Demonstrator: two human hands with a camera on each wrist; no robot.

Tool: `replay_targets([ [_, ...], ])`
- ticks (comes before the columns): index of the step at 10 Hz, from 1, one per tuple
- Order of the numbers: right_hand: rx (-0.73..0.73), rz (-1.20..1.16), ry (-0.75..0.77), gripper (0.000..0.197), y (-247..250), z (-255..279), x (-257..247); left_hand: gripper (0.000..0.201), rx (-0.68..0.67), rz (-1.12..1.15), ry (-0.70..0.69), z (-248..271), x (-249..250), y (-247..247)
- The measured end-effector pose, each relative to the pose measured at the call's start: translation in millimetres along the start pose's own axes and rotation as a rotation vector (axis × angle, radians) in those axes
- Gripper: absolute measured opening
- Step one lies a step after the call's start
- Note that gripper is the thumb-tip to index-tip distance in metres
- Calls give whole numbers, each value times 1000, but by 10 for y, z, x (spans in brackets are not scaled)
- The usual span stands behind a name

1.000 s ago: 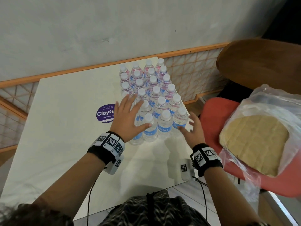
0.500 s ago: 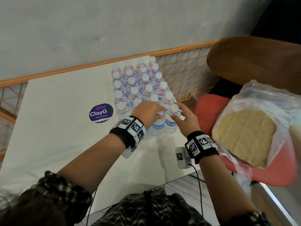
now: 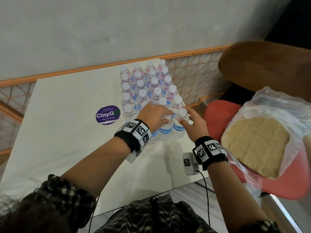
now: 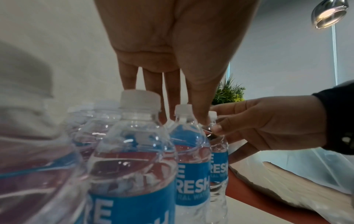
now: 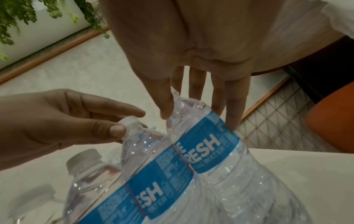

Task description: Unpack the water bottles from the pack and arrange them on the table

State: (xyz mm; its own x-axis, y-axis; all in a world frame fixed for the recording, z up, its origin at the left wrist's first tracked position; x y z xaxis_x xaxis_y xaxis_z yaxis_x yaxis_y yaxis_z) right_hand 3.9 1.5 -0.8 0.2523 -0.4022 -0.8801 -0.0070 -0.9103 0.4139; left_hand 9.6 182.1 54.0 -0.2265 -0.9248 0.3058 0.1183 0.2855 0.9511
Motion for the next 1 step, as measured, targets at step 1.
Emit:
replay_targets([
  [1,16,43,13,46,10,-14,37,45,65,9,19,68,-36,23],
])
Point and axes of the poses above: each hand's wrist, its own z-axis away from the middle knuckle, its own y-axis out of the back of the hand, x = y × z, the point moved 1 cm from there along -z, towards the middle knuckle, and after that the axes turned 10 degrees about y, right-handed, at the moved point
